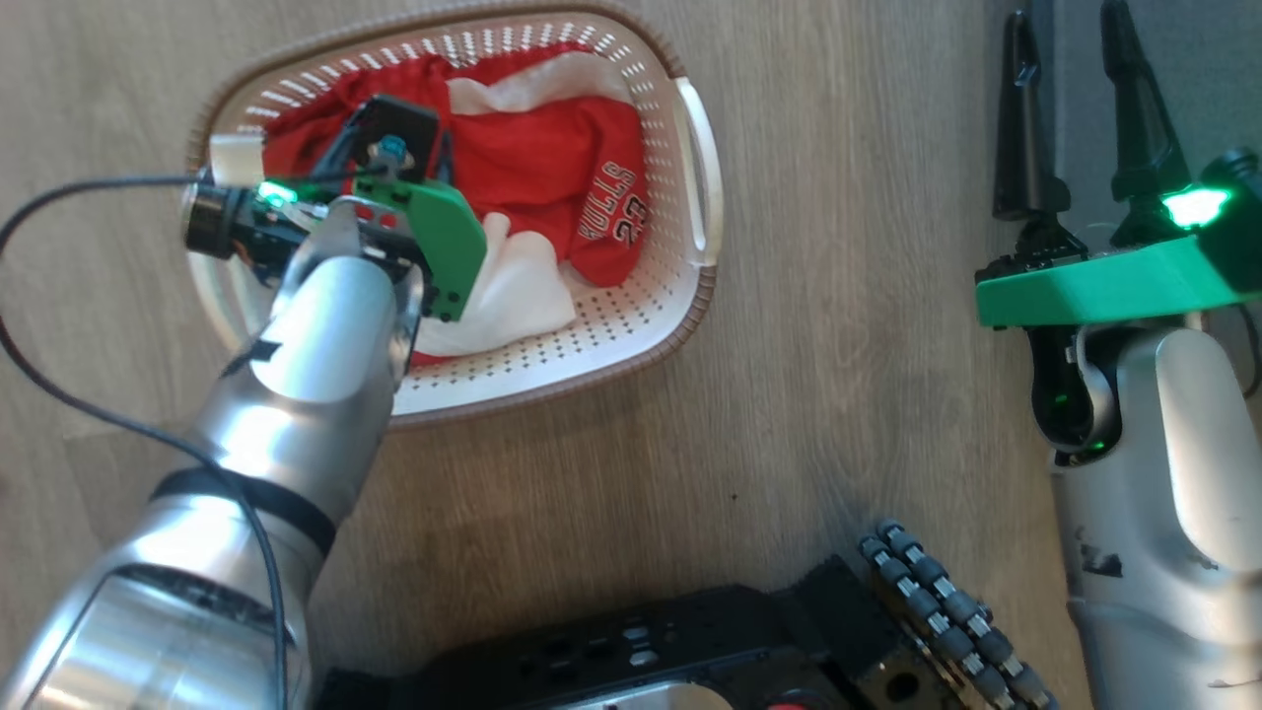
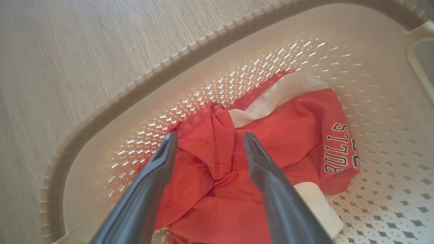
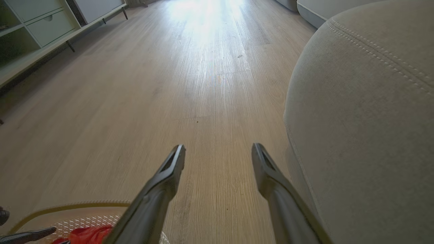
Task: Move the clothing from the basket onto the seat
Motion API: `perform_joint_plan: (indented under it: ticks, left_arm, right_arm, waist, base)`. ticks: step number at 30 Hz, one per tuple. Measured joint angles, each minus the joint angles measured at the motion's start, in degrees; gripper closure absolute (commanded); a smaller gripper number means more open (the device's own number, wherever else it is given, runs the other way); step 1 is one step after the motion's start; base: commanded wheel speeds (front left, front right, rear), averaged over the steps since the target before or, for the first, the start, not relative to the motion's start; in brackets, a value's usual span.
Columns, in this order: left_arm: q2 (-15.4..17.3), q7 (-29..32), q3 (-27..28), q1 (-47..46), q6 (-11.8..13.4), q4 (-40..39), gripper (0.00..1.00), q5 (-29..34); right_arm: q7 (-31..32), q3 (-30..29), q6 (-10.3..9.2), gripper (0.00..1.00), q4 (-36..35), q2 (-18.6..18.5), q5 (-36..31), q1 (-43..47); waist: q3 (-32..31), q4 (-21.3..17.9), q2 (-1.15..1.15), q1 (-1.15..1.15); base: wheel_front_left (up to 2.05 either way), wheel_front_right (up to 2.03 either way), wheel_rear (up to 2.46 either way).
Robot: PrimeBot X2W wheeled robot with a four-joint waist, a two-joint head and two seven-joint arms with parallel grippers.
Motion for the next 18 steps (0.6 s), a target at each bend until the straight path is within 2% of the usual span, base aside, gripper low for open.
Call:
perform_joint_plan:
  ticks: [7, 18]
  left_arm:
    - [0.02, 2.43, -0.56, -4.4, 0.64, 7.84, 0.0, -1.33]
    - [2.09, 3.26, -0.09, -7.53, 1.27, 11.16, 0.0, -2.49]
  right_arm:
    - [0.0, 1.2, 0.0, 0.0, -0.96, 0.0, 1.07, 0.0]
    - [0.0, 1.97, 0.0, 0.0, -1.78, 0.01, 2.97, -0.4]
  waist:
    - [3.51, -2.07, 0.0, 0.0]
    - [7.0, -5.61, 0.0, -0.01]
  base:
    - [0.0, 0.0, 0.0]
    - [0.0, 0.0, 0.0]
